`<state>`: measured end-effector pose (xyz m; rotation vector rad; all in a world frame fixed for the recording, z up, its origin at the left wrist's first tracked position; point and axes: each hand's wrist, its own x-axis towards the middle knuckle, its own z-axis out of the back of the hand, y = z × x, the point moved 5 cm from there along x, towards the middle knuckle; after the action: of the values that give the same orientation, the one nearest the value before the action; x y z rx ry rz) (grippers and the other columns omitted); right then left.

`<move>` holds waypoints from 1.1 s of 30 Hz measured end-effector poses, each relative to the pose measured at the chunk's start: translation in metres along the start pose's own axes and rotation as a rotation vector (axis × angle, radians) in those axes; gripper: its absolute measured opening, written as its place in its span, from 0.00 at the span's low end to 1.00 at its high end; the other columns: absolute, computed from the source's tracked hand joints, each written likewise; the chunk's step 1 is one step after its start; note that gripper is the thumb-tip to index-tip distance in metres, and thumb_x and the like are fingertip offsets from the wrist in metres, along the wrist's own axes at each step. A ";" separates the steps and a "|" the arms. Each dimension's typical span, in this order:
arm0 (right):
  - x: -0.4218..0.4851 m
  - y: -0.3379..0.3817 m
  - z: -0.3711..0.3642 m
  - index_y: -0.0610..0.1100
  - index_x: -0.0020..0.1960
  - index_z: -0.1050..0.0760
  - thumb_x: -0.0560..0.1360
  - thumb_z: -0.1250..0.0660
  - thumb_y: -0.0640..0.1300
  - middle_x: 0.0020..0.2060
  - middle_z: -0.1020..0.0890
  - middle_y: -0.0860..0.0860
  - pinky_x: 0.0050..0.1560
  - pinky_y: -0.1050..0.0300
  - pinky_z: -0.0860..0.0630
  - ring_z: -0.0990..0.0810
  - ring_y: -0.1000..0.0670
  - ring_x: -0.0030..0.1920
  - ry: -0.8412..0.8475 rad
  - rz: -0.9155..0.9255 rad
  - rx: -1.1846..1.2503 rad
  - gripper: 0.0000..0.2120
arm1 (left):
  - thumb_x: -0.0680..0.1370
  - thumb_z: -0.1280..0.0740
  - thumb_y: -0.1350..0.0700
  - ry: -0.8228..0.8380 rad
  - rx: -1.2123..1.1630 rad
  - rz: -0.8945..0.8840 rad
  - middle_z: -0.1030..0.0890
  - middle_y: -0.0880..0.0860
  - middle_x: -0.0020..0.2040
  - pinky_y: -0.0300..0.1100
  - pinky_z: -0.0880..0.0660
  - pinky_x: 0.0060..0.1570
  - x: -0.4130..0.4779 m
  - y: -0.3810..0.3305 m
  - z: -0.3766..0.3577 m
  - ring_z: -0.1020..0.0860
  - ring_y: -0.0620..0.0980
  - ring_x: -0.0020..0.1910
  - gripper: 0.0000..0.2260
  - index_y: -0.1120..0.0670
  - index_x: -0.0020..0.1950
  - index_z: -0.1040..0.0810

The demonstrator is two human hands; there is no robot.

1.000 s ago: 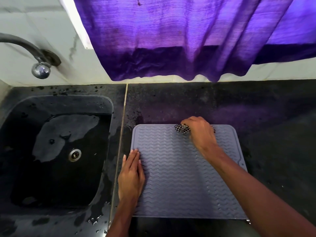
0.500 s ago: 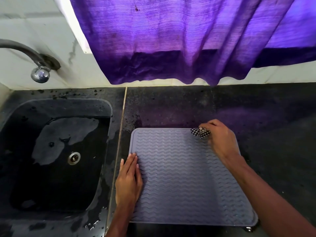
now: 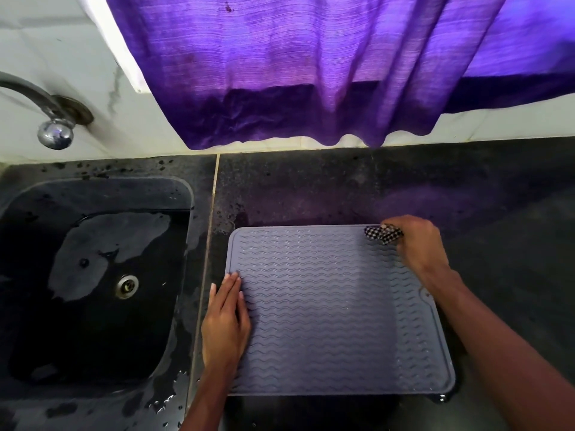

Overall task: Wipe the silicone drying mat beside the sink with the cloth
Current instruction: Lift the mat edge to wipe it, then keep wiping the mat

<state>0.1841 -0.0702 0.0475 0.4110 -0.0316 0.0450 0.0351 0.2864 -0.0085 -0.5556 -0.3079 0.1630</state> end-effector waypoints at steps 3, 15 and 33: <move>-0.005 -0.009 -0.006 0.48 0.51 0.17 0.58 0.30 0.27 0.47 0.15 0.47 0.50 0.48 0.21 0.18 0.41 0.49 -0.010 -0.004 -0.014 0.26 | 0.83 0.43 0.54 0.002 0.008 0.004 0.20 0.55 0.66 0.40 0.41 0.77 0.000 -0.001 0.000 0.20 0.54 0.64 0.19 0.63 0.66 0.21; -0.041 0.020 -0.011 0.43 0.48 0.16 0.59 0.30 0.24 0.45 0.14 0.46 0.53 0.50 0.21 0.17 0.43 0.48 -0.060 0.076 0.098 0.23 | 0.82 0.44 0.53 -0.008 0.026 0.012 0.20 0.55 0.67 0.36 0.44 0.77 0.000 0.000 -0.001 0.20 0.53 0.64 0.20 0.63 0.66 0.21; -0.031 0.088 -0.034 0.49 0.54 0.18 0.67 0.33 0.29 0.48 0.18 0.50 0.47 0.54 0.23 0.20 0.45 0.47 0.017 0.031 0.123 0.21 | 0.81 0.41 0.52 0.062 0.117 -0.176 0.27 0.57 0.73 0.49 0.43 0.78 -0.003 -0.003 -0.006 0.29 0.54 0.73 0.21 0.59 0.69 0.23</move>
<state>0.1496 0.0224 0.0505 0.5331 -0.0183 0.0813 0.0348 0.2802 -0.0124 -0.4150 -0.2839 -0.0063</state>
